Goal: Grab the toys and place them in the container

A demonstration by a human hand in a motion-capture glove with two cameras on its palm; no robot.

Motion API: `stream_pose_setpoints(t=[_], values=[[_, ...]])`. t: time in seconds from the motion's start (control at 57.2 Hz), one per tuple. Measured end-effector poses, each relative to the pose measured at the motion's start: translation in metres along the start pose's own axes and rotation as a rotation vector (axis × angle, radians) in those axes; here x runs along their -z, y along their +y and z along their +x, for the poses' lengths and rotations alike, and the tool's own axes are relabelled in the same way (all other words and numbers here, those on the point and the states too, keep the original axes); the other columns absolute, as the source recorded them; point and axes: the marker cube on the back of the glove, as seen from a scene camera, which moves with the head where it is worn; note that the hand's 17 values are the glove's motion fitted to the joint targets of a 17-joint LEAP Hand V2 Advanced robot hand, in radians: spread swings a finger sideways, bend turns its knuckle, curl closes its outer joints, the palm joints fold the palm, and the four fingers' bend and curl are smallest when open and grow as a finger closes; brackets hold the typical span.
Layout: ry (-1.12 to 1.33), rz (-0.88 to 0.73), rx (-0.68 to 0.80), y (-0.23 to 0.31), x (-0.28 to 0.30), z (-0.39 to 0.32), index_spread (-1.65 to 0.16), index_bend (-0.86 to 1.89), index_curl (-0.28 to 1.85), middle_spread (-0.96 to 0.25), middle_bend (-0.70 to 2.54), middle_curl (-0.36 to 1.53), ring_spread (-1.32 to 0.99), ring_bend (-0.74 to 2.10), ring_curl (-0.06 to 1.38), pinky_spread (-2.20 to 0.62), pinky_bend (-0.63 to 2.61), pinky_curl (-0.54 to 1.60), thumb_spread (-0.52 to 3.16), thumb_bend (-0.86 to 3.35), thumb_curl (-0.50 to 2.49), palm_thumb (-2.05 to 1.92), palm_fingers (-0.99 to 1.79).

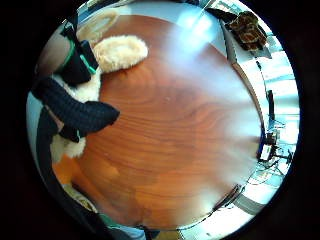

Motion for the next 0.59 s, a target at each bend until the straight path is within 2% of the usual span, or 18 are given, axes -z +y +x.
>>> stream_pose_setpoints(t=[0.122,0.402,0.507,0.56,0.595], values=[[-0.071,0.019,0.047,-0.009,0.02,-0.048,-0.21,0.5,0.47,0.01,0.2,0.26,-0.09,0.8,0.47,-0.38,1.19,0.39,1.48,0.51,0.48,0.7,0.82],[-0.185,0.017,0.27,-0.017,0.052,-0.209,-0.19,0.41,0.48,0.0,0.18,0.3,-0.11,0.78,0.47,-0.39,1.17,0.4,1.38,0.48,0.46,0.74,0.9],[-0.198,-0.101,0.344,-0.013,0.045,-0.258,-0.19,0.39,0.49,0.0,0.15,0.29,-0.11,0.77,0.47,-0.4,1.16,0.41,1.36,0.47,0.46,0.75,0.87],[-0.217,-0.212,0.408,-0.01,0.033,-0.281,-0.2,0.36,0.5,0.01,0.09,0.27,-0.11,0.77,0.48,-0.4,1.18,0.42,1.34,0.46,0.45,0.75,0.72],[-0.235,-0.307,0.472,-0.005,0.026,-0.292,-0.22,0.34,0.52,0.02,0.05,0.25,-0.09,0.69,0.48,-0.4,1.25,0.45,1.34,0.44,0.45,0.72,0.47]])
